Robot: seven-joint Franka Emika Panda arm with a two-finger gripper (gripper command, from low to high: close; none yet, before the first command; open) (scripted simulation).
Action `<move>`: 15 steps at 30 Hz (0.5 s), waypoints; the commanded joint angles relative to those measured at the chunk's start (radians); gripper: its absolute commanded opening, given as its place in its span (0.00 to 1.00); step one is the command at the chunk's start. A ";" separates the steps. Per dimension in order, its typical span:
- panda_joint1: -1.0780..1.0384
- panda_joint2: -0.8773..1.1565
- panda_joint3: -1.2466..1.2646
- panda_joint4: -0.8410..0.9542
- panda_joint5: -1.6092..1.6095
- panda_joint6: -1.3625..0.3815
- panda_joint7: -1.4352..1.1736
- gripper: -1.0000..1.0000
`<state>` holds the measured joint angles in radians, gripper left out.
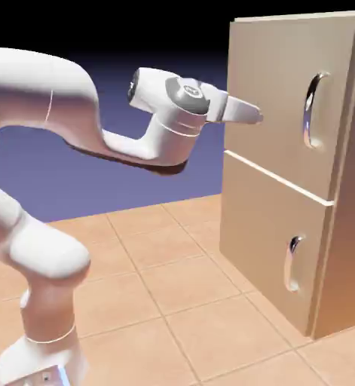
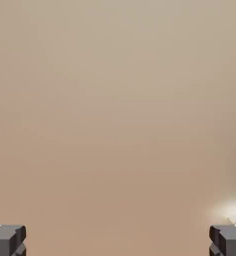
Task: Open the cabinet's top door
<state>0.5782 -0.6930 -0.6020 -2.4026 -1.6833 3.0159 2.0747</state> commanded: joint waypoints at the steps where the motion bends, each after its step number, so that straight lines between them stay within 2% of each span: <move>1: 0.015 -0.003 -0.016 0.011 -0.044 -0.001 0.035 0.50; 15: 0.219 -0.048 -0.233 0.158 -0.653 -0.008 0.517 0.50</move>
<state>0.7976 -0.7407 -0.8353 -2.2446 -2.3357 3.0077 2.5917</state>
